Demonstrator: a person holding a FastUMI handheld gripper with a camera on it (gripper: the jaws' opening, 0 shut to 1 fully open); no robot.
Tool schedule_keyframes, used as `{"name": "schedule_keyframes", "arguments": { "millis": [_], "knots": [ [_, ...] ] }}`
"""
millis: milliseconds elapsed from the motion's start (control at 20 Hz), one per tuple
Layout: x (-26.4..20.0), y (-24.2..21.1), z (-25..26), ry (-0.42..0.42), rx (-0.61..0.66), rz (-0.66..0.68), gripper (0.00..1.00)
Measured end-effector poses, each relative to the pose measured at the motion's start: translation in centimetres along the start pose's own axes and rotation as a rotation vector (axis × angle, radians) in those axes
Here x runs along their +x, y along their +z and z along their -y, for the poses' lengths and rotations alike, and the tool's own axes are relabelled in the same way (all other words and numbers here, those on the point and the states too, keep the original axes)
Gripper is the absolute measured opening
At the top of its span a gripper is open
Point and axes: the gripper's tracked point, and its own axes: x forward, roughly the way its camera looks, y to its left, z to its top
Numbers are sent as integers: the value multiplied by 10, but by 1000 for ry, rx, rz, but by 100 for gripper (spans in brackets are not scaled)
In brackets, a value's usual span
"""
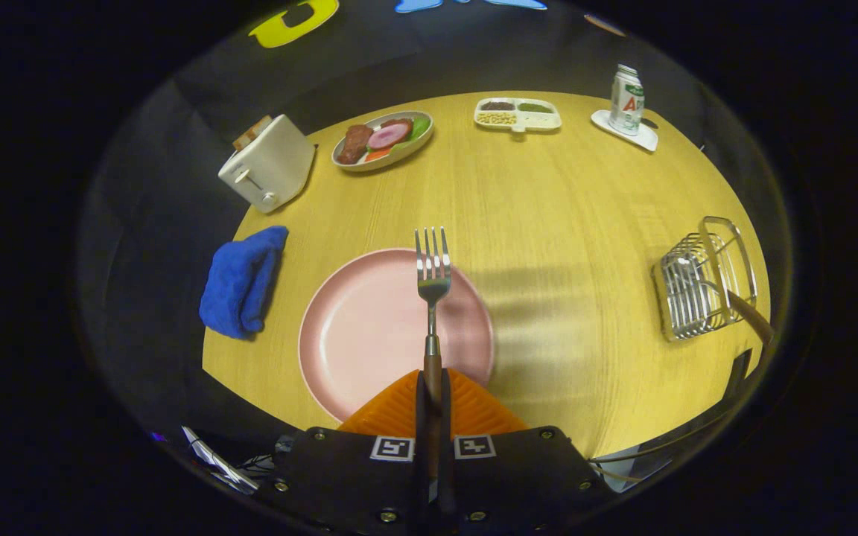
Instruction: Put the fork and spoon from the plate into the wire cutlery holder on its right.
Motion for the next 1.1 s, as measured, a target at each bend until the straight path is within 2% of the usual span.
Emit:
{"name": "schedule_keyframes", "arguments": {
  "millis": [350, 650, 850, 1100],
  "knots": [
    [-52, 19, 81, -80, 112, 69, 5],
    [-90, 13, 143, -126, 207, 53, 5],
    [-103, 7, 169, -149, 235, 41, 5],
    [-104, -5, 182, -153, 254, -37, 5]
  ]
}}
